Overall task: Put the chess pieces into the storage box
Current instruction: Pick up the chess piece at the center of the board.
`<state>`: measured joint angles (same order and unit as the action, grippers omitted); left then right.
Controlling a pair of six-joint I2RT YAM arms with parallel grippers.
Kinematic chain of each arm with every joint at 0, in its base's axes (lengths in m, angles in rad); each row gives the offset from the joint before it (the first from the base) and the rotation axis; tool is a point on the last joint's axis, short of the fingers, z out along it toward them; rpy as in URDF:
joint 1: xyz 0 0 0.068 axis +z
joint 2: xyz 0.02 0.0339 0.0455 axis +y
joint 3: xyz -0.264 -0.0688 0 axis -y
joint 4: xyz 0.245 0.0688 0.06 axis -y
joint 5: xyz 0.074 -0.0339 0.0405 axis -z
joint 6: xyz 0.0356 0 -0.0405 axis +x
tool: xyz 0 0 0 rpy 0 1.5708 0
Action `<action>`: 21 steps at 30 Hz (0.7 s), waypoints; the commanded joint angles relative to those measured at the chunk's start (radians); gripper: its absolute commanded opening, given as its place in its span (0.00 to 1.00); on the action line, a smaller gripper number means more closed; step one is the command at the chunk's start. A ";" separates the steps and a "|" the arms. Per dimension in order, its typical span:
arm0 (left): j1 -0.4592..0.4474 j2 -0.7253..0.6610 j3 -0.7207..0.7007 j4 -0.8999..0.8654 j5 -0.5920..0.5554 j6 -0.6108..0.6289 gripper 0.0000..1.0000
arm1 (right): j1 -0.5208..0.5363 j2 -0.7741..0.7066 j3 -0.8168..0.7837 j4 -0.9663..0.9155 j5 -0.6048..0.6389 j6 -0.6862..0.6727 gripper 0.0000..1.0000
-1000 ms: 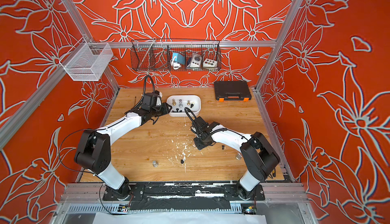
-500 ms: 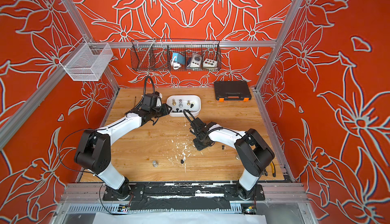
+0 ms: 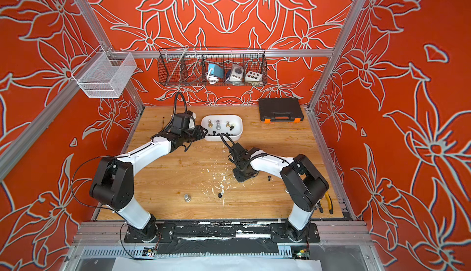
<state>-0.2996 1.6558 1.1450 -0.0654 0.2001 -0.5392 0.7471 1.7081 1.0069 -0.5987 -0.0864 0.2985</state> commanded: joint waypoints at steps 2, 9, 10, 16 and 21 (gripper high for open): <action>0.008 -0.031 -0.013 0.008 0.004 0.002 0.32 | 0.008 0.021 0.016 -0.019 0.029 0.005 0.21; 0.009 -0.034 -0.015 0.009 0.003 0.003 0.33 | 0.006 0.015 0.016 -0.015 0.023 0.008 0.16; 0.008 -0.034 -0.014 0.009 0.003 0.005 0.33 | 0.007 0.013 0.016 -0.012 0.018 0.010 0.15; 0.008 -0.036 -0.016 0.007 0.002 0.006 0.33 | 0.007 0.004 0.020 0.003 -0.015 0.019 0.14; 0.010 -0.038 -0.019 0.007 0.002 0.007 0.33 | 0.004 -0.021 0.034 0.002 -0.018 0.016 0.14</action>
<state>-0.2989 1.6558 1.1381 -0.0650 0.2005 -0.5392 0.7471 1.7081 1.0096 -0.5941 -0.0967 0.3027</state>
